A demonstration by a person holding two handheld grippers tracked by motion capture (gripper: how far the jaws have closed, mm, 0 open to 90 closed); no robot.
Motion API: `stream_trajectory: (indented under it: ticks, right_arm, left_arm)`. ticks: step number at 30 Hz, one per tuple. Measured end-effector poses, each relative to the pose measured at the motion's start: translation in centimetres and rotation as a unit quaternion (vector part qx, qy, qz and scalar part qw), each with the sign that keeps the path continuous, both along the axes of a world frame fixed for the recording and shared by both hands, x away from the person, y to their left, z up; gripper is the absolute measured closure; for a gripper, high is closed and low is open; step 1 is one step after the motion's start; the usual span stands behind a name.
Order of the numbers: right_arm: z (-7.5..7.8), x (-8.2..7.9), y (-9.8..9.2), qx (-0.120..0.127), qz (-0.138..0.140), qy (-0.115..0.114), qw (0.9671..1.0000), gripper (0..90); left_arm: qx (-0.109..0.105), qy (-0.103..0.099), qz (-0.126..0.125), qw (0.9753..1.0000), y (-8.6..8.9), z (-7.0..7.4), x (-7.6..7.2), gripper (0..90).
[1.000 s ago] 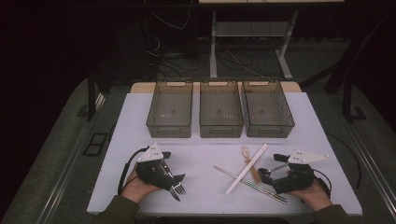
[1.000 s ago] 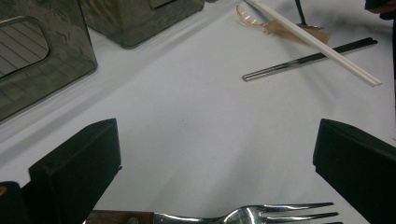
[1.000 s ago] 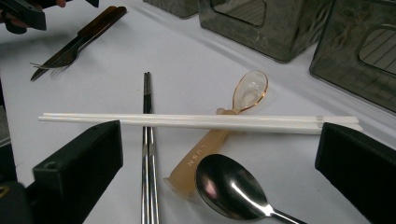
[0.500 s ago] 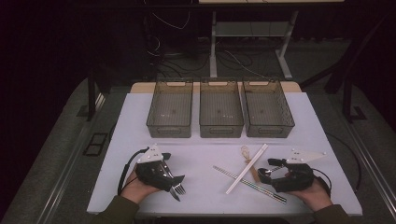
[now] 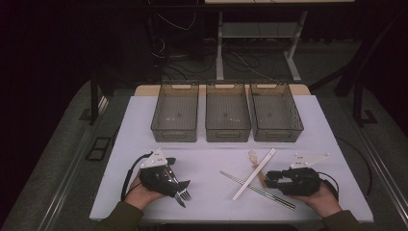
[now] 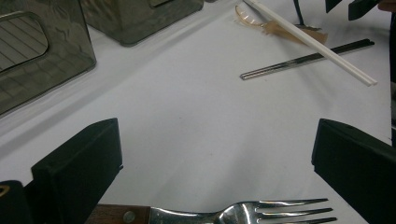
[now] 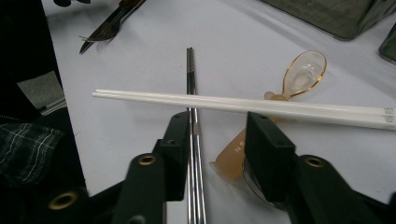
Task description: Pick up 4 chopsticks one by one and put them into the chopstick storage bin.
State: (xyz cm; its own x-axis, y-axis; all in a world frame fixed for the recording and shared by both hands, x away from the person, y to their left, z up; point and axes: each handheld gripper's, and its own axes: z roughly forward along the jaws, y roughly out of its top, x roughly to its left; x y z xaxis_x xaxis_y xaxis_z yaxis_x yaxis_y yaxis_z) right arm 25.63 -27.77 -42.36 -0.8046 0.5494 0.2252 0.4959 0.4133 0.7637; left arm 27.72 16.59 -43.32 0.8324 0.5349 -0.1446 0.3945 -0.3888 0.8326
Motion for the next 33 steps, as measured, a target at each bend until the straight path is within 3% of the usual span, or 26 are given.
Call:
stream_trajectory:
  ticks: [9,14,33]
  right_arm:
    - [0.0,0.2,1.0,-0.016,0.019,0.010,0.9996,82.8]
    - [-0.1,0.7,1.8,-0.033,0.029,0.021,0.9988,89.2]
    - [-1.0,1.8,4.4,-0.088,0.051,0.030,0.9943,90.0]
  left_arm:
    - [0.000,0.000,-0.003,1.0000,-0.2,0.0,0.0,0.1]
    - [0.004,0.000,-0.003,1.0000,-0.3,-0.1,0.0,0.2]
    - [0.000,-0.001,-0.005,1.0000,-0.4,0.0,-0.2,0.2]
